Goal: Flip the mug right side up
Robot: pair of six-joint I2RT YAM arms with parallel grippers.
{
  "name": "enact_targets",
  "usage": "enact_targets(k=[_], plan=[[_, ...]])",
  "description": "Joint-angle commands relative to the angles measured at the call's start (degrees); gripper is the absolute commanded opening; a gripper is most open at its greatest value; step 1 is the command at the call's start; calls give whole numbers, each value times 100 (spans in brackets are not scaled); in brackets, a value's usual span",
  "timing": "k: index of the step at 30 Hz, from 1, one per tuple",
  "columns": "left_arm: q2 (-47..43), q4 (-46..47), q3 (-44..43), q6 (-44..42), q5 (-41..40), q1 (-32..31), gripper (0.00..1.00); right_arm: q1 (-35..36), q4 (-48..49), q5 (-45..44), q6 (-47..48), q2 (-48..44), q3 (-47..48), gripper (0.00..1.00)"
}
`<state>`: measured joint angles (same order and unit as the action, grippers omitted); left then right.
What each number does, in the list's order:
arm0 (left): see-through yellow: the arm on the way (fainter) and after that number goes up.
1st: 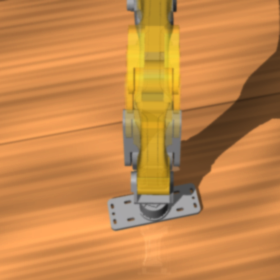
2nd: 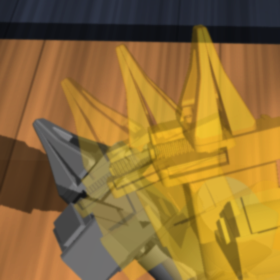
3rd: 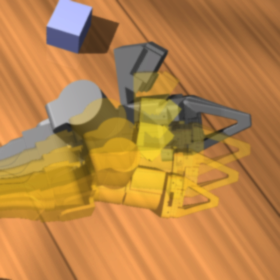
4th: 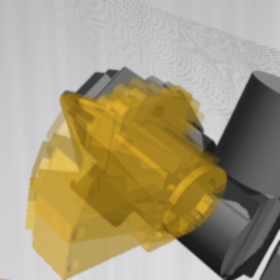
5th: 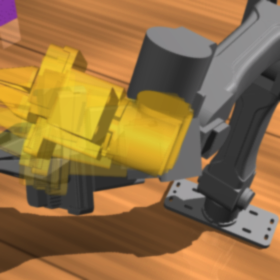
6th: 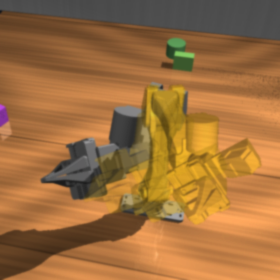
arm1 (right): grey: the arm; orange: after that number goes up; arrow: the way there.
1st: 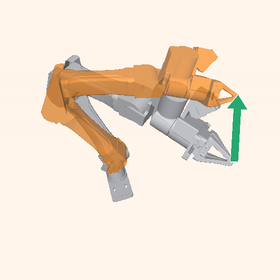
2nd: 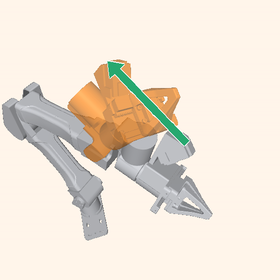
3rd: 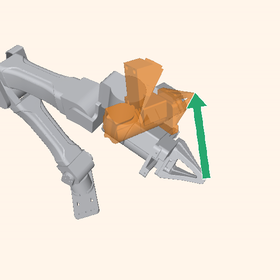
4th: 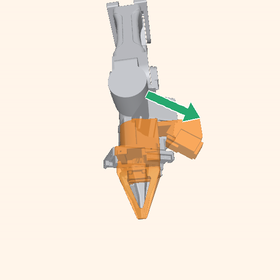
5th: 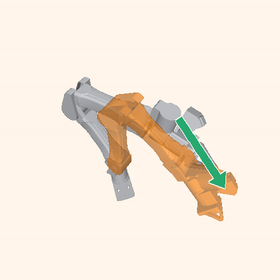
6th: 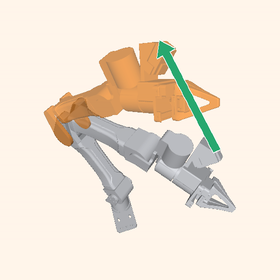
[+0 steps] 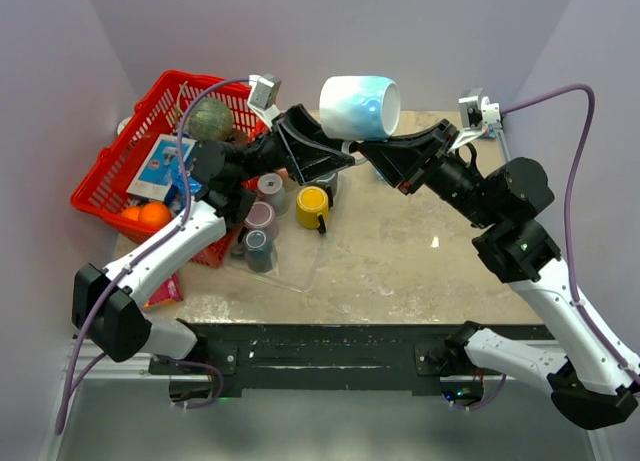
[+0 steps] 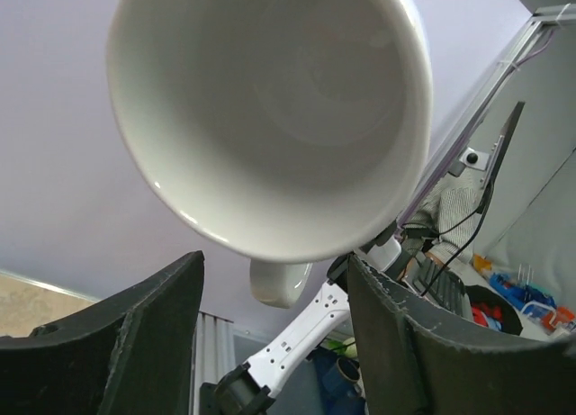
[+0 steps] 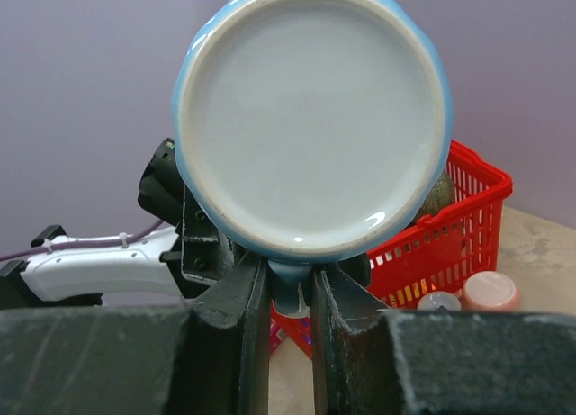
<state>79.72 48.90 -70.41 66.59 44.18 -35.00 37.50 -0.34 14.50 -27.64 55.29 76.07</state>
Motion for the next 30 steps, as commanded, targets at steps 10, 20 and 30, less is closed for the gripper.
enact_targets(k=[10, 20, 30], plan=[[157, 910, 19, 742, -112, -6, 38, 21, 1132, 325, -49, -106, -110, 0], [448, 613, -209, 383, 46, -7, 5, 12, 984, 203, 39, 87, -57, 0], [439, -1198, -544, -1015, -550, -15, 0, 21, -211, -1615, 39, 131, -154, 60]])
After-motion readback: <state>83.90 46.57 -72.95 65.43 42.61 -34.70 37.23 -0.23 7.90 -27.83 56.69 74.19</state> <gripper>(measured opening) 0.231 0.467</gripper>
